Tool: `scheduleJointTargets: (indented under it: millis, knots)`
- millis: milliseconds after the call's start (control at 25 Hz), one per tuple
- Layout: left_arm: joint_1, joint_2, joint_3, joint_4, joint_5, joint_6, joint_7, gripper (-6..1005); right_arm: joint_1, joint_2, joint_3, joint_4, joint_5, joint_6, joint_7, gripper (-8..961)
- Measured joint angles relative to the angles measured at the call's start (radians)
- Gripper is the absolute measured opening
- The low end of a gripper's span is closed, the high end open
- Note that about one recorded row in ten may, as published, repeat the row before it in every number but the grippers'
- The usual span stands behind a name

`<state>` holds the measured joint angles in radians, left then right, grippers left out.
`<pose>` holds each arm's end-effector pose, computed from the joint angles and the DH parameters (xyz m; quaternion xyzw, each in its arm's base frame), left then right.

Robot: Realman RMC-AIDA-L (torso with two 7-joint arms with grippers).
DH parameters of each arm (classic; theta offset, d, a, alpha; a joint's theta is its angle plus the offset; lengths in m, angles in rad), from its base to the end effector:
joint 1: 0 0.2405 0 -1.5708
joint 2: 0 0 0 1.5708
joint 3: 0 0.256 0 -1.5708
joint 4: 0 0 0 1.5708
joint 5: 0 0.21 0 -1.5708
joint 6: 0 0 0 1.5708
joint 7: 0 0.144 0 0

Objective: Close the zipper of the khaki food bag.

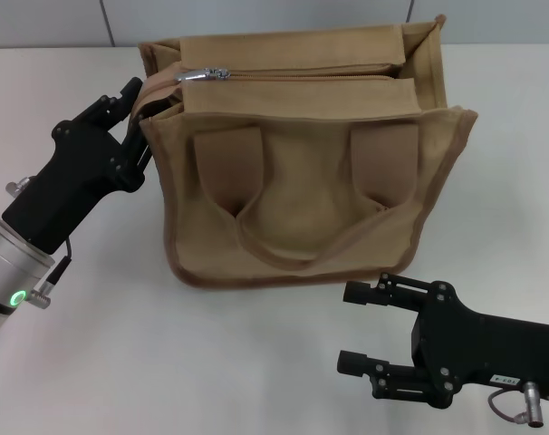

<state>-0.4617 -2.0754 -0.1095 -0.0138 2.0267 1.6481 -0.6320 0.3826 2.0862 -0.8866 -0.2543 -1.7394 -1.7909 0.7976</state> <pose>-0.2732 0.2871 -0.0240 -0.7688 -0.1912 -0.4971 0.3540 0.2691 0.2212 -0.0550 -0.9101 0.1129 0.3945 0.0573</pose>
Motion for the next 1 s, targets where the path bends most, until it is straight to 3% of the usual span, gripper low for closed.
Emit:
scheduleJointTargets:
  millis: [200, 720, 1000]
  knots:
    - [0.0, 0.0, 0.002, 0.0, 0.0, 0.012, 0.0, 155, 0.001, 0.001, 0.0, 0.004, 0.0, 0.002, 0.0, 730]
    - [0.009, -0.002, -0.031, -0.041, -0.009, 0.021, 0.029, 90, 0.0, 0.0, 0.003, 0.037, 0.071, -0.022, 0.012, 730]
    - [-0.041, -0.002, -0.053, -0.092, -0.002, 0.038, 0.031, 73, 0.003, -0.004, 0.025, 0.038, 0.125, -0.202, 0.022, 729]
